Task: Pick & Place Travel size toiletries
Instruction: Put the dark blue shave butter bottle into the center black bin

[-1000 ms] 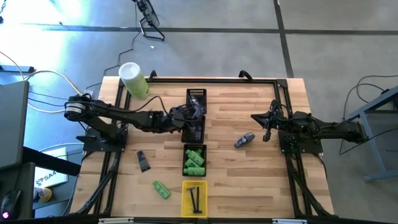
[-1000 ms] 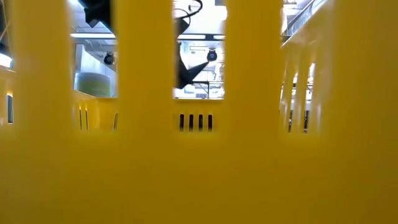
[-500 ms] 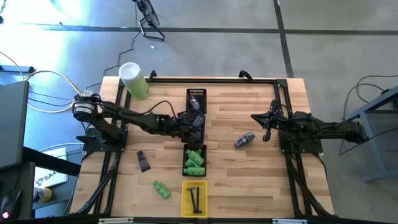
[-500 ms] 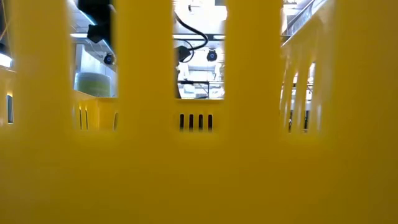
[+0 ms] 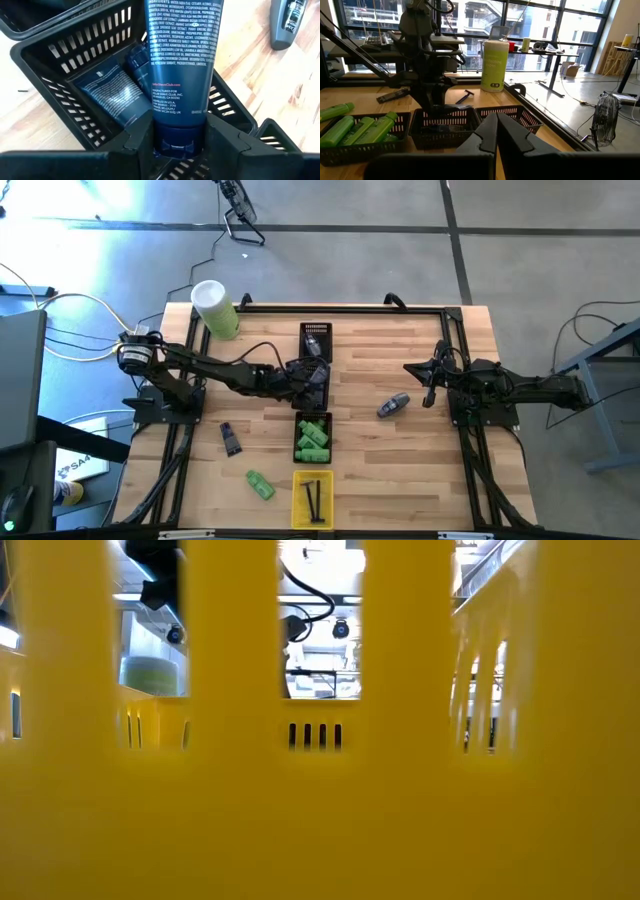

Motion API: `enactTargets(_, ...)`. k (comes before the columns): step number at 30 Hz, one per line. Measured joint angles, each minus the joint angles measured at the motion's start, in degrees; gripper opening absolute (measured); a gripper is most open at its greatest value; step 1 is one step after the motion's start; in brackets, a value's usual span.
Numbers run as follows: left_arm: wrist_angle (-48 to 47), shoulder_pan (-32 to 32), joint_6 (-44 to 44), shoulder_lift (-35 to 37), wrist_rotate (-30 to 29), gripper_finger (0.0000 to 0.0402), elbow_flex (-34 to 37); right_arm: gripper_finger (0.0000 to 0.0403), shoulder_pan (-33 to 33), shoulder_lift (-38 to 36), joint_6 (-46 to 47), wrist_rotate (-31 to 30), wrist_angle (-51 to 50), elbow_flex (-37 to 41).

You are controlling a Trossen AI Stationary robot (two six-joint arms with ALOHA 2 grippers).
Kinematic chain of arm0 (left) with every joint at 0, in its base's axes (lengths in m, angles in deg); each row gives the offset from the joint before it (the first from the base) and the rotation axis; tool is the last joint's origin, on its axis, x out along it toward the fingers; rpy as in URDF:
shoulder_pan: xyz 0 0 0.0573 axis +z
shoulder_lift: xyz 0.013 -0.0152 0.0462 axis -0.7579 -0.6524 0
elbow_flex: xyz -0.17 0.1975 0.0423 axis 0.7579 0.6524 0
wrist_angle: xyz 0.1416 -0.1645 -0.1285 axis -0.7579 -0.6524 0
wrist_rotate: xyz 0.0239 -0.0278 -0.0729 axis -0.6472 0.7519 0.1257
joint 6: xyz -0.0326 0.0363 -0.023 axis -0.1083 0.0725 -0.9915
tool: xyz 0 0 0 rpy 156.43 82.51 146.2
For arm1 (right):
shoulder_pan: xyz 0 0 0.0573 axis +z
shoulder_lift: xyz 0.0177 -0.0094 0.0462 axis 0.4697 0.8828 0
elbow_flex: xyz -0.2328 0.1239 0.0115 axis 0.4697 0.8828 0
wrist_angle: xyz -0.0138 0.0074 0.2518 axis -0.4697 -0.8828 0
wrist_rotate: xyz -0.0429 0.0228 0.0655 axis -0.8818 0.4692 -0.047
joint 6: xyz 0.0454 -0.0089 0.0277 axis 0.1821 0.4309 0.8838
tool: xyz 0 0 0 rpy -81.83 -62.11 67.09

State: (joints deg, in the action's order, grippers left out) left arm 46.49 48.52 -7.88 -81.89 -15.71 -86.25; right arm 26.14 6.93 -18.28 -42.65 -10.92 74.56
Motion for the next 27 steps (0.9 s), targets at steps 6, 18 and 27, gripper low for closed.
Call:
enactTargets(6, -0.5, 0.0, 0.0, 0.0, 0.0, 0.0157, 0.0, 0.0002, 0.0, 0.0, 0.0, 0.0, 0.0, 0.0)
enactTargets(18, 0.3, 0.0, 0.0, 0.8, 0.0, 0.0208, 0.0, 0.0002, 0.0, 0.0, 0.0, 0.0, 0.0, 0.0)
enactTargets(27, 0.3, 0.0, 5.3, 6.4, 0.0, 0.0209, 0.0, 0.0002, 0.0, 0.0, 0.0, 0.0, 0.0, 0.0)
